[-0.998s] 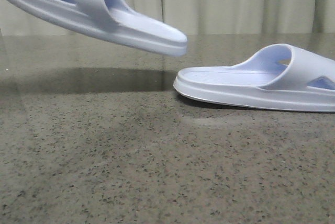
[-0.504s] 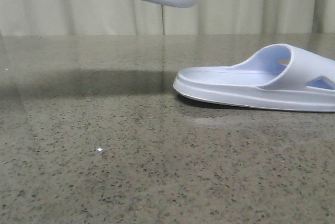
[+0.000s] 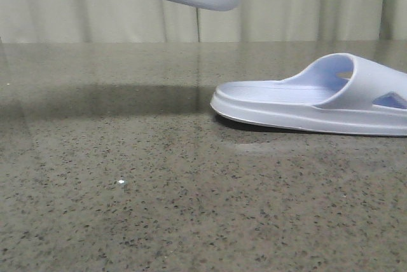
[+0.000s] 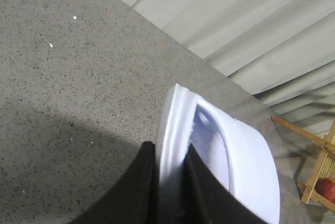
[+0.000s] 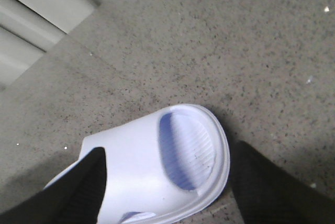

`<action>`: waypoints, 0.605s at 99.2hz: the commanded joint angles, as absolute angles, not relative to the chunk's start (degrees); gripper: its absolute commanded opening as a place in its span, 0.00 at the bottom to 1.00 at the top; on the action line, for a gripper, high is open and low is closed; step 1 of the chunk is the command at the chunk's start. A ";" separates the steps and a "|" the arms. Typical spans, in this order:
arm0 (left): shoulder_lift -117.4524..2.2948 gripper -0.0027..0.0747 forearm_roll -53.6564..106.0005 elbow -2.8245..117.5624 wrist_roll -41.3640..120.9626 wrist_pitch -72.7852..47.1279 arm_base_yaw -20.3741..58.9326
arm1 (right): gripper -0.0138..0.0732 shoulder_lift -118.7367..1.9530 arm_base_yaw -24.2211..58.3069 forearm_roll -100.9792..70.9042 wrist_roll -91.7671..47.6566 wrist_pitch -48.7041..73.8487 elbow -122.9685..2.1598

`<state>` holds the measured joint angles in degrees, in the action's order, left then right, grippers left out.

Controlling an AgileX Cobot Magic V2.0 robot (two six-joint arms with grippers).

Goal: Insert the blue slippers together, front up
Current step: 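Lift the gripped slipper up off the table with the left gripper, then grasp the heel of the second slipper with the right gripper and lift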

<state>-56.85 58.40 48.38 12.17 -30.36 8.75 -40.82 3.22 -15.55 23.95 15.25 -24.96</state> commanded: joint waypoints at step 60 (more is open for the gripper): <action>-56.15 0.06 61.13 50.44 12.25 -27.17 9.00 | 0.66 -54.75 2.82 -21.42 24.19 4.36 -26.94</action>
<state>-56.85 58.40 48.38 12.22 -29.80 8.75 -54.39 3.22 -20.97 24.42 8.79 -24.96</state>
